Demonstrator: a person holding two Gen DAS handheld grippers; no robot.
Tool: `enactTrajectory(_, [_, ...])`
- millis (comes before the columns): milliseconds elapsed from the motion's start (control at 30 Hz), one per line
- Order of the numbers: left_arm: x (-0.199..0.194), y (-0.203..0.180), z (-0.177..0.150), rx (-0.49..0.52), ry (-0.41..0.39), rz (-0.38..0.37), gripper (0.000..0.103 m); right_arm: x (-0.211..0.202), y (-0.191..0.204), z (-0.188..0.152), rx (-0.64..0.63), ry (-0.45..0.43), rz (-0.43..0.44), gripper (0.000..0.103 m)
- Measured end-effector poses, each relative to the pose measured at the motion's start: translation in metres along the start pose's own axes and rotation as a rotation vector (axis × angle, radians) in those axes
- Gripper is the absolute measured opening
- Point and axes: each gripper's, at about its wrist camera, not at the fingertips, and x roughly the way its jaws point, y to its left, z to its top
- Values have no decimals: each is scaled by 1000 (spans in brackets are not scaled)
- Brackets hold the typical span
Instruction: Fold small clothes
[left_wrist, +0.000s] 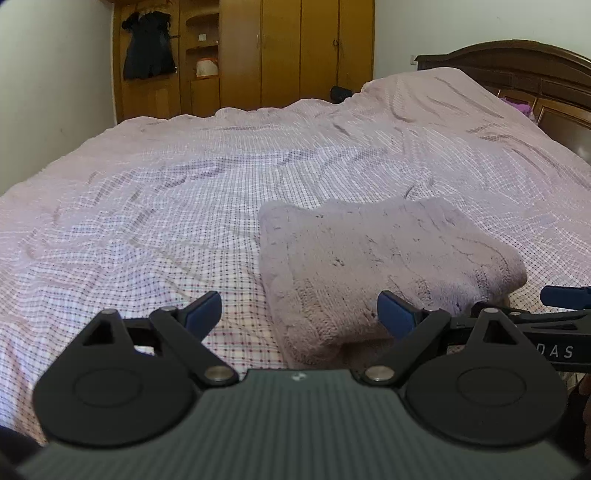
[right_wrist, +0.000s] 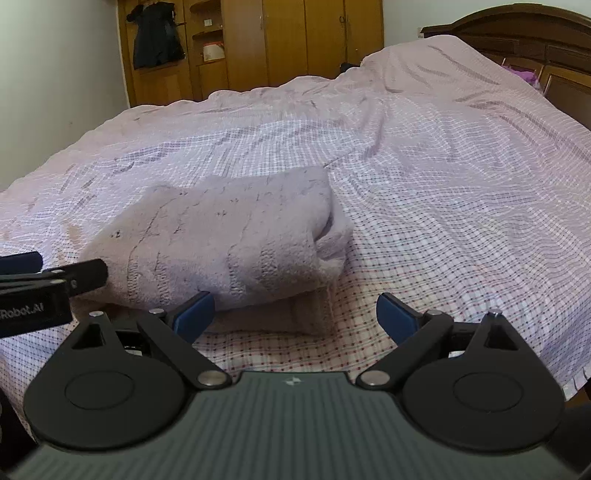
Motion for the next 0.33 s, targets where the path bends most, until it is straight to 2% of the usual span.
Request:
enactTrajectory(167, [0,-3,-1,26,-11,7,92,0,8,0,-12,7,22,98])
enactTrajectory(333, [2,1,-1,8,2,22,92,5,12,0,-13,24,19,98])
